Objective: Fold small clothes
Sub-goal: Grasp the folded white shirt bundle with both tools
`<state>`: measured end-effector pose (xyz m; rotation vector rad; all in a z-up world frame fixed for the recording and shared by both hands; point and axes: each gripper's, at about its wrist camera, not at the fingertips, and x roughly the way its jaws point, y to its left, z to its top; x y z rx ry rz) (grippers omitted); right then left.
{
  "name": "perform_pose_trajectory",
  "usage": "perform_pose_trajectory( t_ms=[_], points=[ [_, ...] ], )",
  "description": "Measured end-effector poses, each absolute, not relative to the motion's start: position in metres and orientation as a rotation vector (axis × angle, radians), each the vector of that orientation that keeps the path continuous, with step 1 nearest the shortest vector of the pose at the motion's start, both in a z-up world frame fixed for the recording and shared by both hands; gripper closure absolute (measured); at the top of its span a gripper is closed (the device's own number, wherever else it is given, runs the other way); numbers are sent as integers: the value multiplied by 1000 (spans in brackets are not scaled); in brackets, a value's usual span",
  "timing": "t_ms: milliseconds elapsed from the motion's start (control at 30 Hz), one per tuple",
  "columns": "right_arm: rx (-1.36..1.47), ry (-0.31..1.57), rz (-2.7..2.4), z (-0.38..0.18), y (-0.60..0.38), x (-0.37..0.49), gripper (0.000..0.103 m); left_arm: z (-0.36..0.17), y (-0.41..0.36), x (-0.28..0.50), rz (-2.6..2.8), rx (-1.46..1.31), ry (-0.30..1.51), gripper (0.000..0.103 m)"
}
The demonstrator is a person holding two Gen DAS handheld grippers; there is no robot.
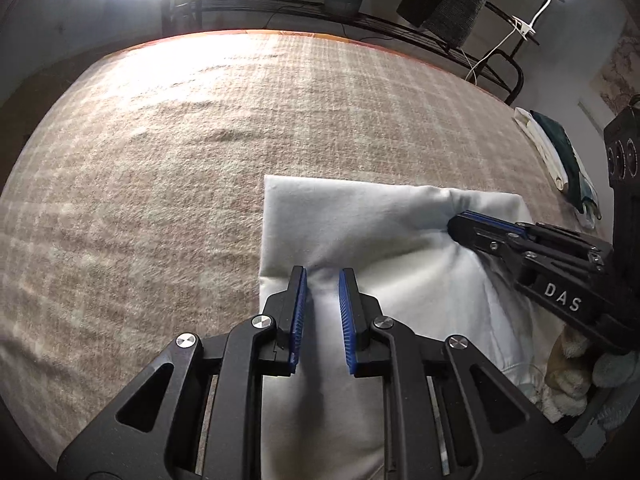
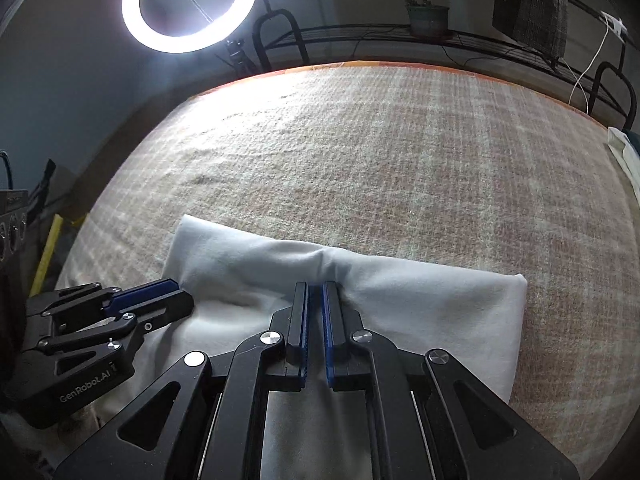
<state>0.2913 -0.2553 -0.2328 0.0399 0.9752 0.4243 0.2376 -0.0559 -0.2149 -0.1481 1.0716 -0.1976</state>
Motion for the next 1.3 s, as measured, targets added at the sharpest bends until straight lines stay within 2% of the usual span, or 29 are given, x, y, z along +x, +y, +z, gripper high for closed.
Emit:
perform_pose_trajectory(
  t_ms=[133,167,200,233,267,300,800,1233,1300],
  points=[
    [68,996,421,-221,-265,287,98,-199,-42,224,-187,-177,1050,88],
    [78,991,417,-215,-270,282,94,-196,-39,222,-183,-181,1046,87],
    [86,991,413,-212,-275,278,84,-192,-34,220,-180,-190,1044,84],
    [96,993,410,-209,-280,275,77,-189,-28,217,-179,-206,1043,72],
    [116,993,410,-206,-289,269,66,-186,-21,213,-178,-233,1038,64],
    [138,989,414,-204,-297,264,65,-184,-14,208,-175,-255,1031,64],
    [516,1024,372,-225,-404,213,65,-223,40,174,-178,-641,1163,64],
    [622,1064,442,-256,-399,235,65,-226,9,194,-242,-619,1174,64],
    [639,1062,452,-257,-397,239,65,-226,7,196,-234,-609,1174,72]
  ],
)
